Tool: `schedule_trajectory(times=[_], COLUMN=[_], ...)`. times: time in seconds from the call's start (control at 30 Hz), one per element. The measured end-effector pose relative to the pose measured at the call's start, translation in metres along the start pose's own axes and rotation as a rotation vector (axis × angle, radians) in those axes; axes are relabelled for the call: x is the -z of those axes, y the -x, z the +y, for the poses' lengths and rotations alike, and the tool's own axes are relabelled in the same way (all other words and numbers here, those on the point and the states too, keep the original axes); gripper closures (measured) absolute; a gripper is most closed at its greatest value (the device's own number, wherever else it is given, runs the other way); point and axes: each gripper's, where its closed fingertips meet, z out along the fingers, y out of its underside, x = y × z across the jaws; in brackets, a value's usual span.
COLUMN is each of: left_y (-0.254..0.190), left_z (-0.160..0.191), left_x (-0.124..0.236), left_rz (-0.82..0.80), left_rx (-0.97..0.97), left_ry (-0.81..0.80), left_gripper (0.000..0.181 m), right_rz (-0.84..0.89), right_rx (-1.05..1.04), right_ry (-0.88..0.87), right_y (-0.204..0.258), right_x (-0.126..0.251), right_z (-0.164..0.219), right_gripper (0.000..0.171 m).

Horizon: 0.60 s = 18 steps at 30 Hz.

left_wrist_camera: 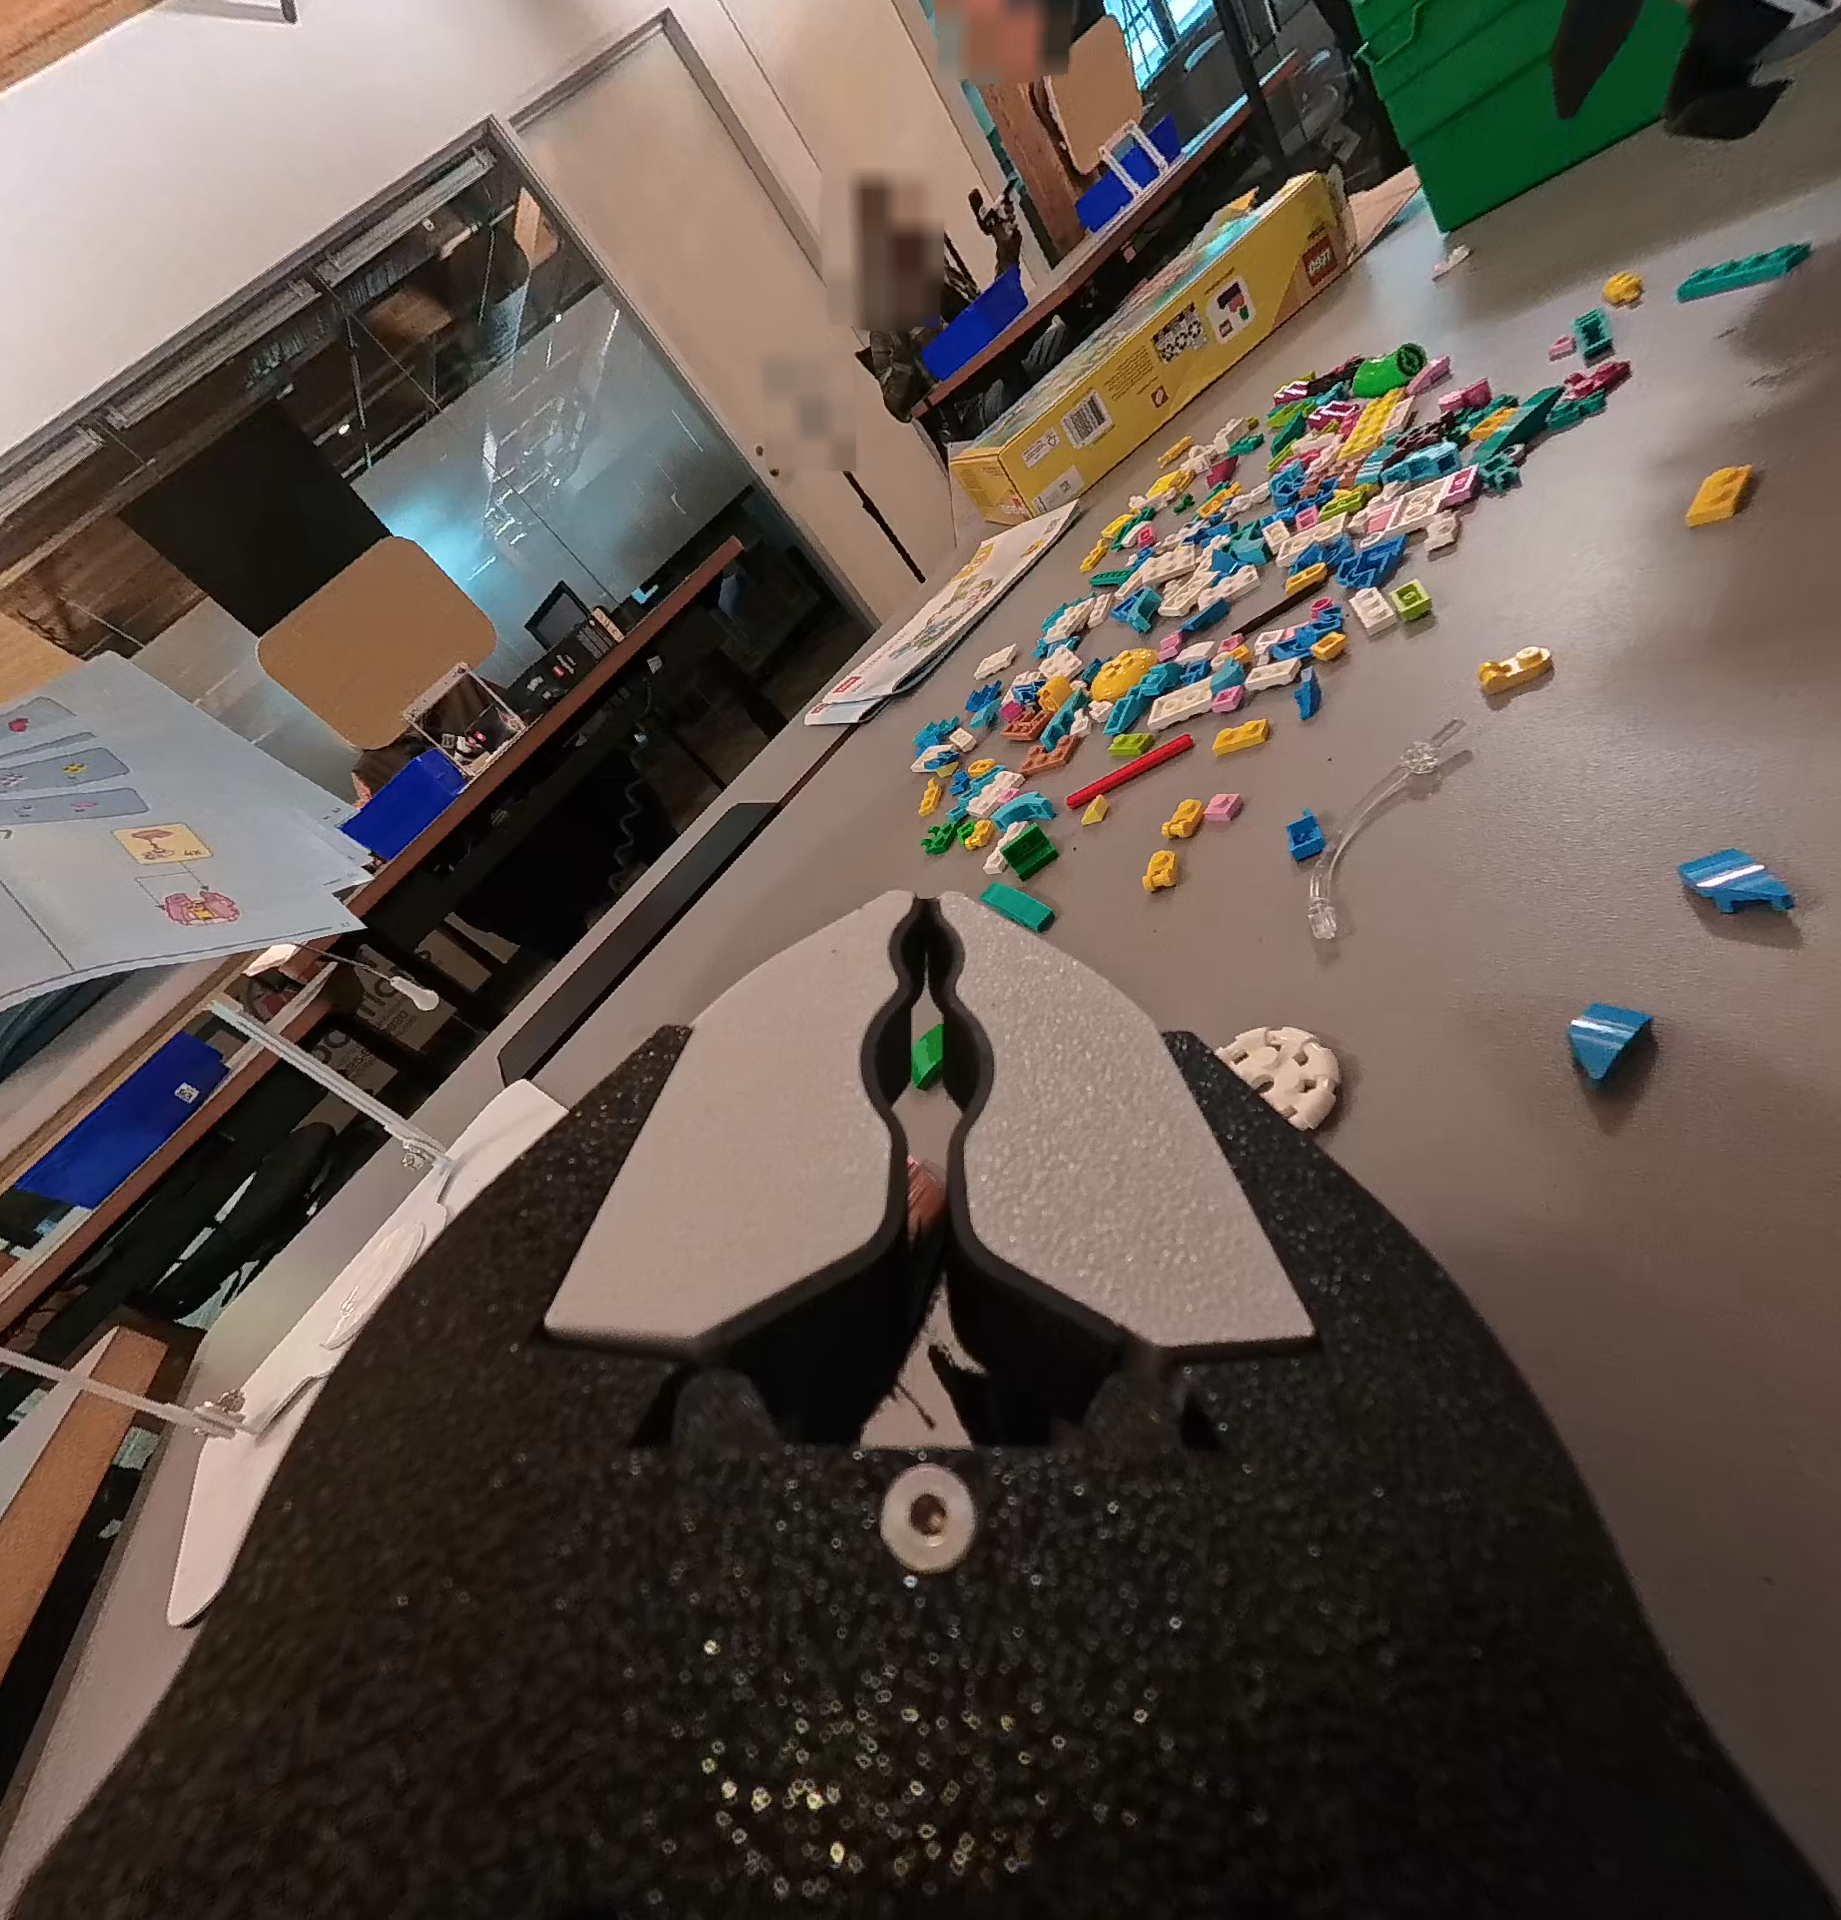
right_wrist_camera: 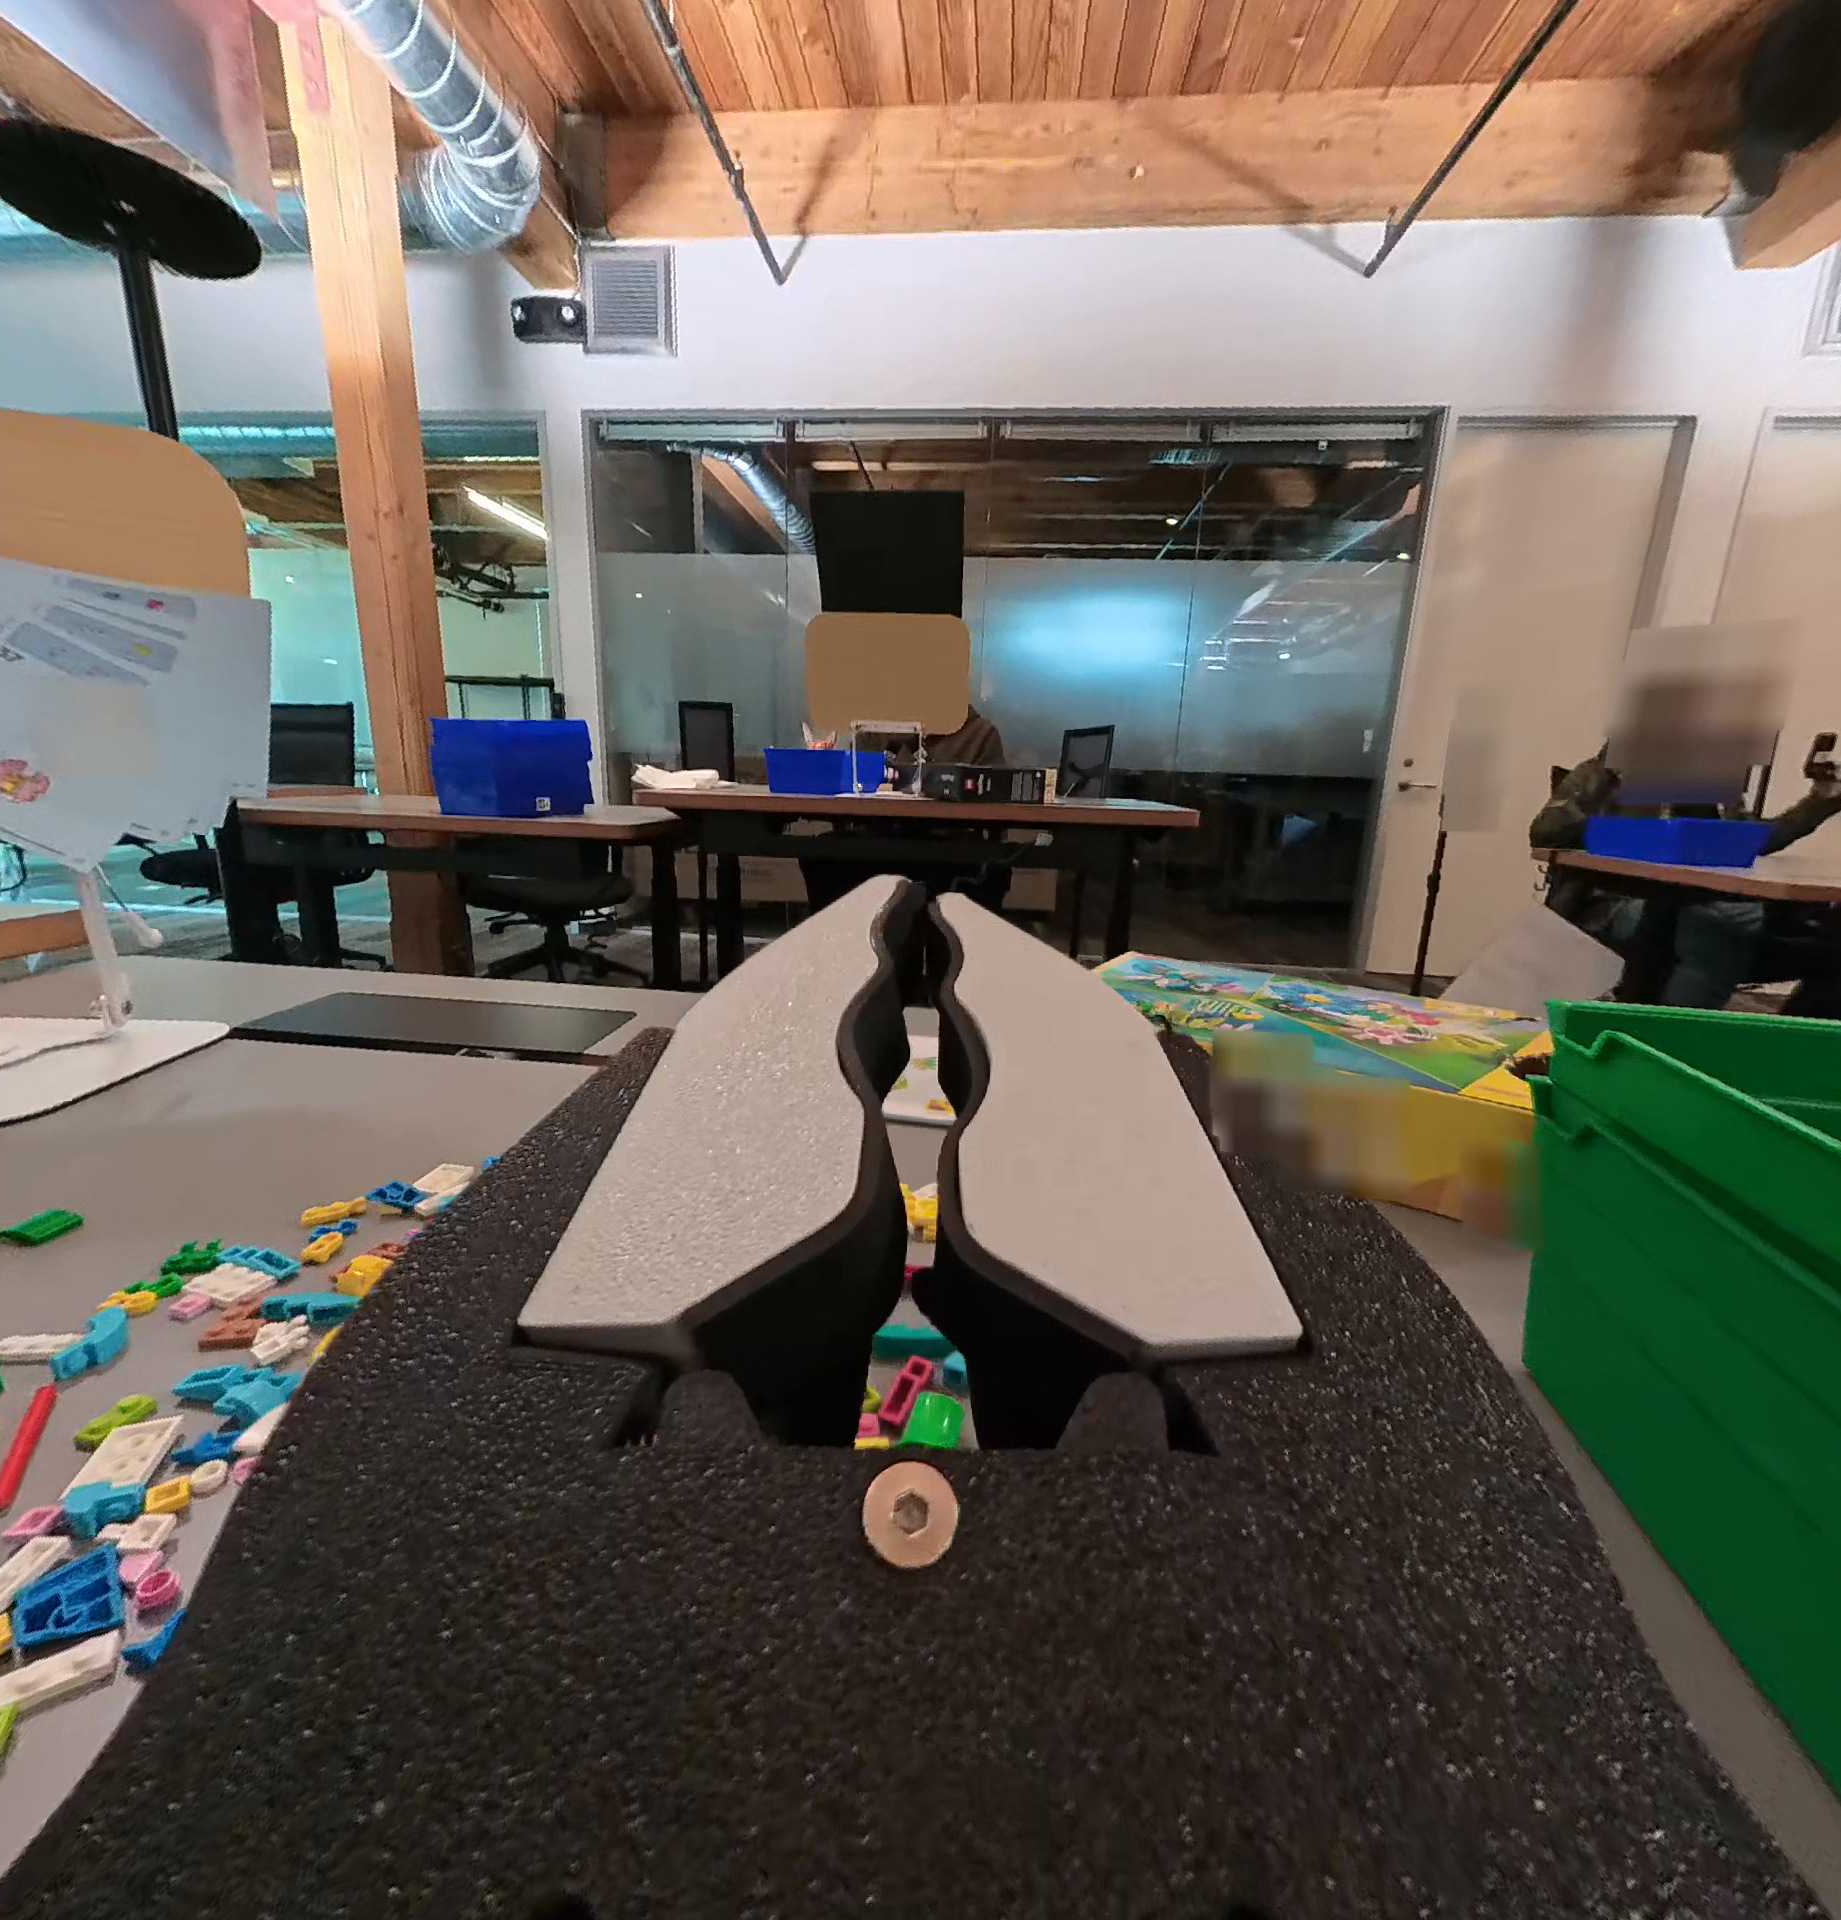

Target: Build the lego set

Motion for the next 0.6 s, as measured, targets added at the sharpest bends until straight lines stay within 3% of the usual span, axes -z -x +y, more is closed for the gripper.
schedule_trajectory(times=[0.6], left_y=[-0.0005], left_z=[0.0006], left_x=[-0.0005], left_rz=[0.002], left_rx=[-0.004], left_ry=[0.003], left_gripper=[0.181], right_rz=[-0.006], right_rx=[0.038], right_ry=[-0.041], right_y=[0.0055], right_x=[0.0023], right_z=[-0.0085], right_gripper=[0.171])
